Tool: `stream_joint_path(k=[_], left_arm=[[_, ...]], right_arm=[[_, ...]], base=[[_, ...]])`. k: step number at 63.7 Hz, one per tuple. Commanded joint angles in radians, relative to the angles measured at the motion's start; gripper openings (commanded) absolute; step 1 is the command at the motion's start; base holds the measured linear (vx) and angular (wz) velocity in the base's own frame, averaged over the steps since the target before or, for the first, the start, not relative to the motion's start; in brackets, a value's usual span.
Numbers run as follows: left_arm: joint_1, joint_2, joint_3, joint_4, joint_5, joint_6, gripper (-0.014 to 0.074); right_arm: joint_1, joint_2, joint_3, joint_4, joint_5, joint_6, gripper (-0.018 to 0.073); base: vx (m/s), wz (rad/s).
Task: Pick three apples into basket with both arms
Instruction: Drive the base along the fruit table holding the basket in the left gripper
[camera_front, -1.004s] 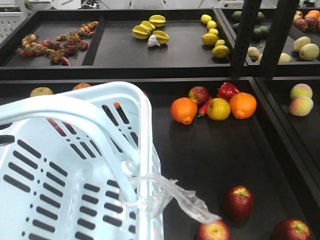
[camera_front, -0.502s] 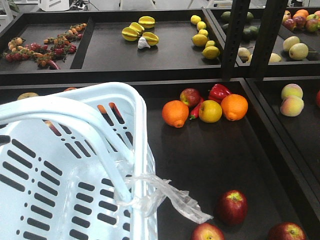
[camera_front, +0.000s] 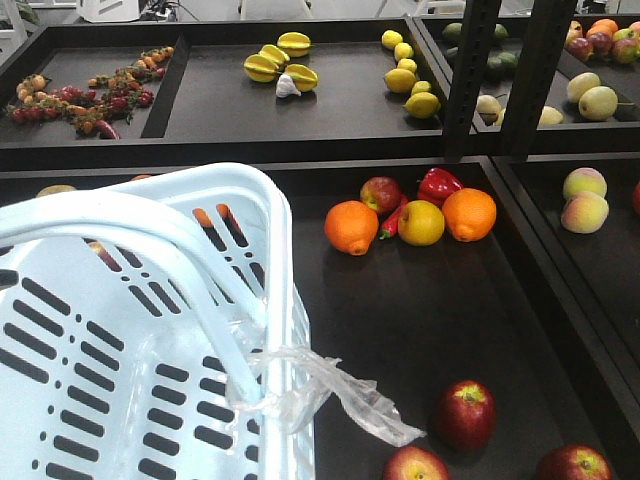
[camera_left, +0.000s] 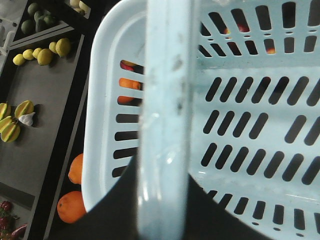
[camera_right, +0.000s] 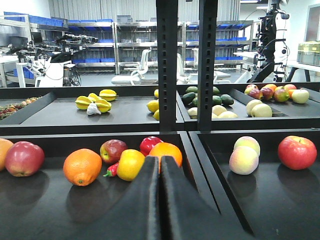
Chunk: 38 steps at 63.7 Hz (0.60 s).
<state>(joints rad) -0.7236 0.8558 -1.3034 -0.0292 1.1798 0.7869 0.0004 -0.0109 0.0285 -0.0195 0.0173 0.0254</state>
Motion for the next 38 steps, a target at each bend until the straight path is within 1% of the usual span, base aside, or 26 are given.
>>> stream_joint_path(k=[1, 38], left_arm=[[-0.007, -0.007, -0.032, -0.015, -0.084, -0.014, -0.0006], [-0.007, -0.007, -0.032, -0.015, -0.084, -0.014, -0.0006]], right_arm=[[0.0, -0.01, 0.013, -0.004, -0.073, -0.008, -0.0009], [0.0, -0.01, 0.013, -0.004, -0.074, -0.008, -0.0009]], base=[[0.0, 0.0], [0.0, 0.0]])
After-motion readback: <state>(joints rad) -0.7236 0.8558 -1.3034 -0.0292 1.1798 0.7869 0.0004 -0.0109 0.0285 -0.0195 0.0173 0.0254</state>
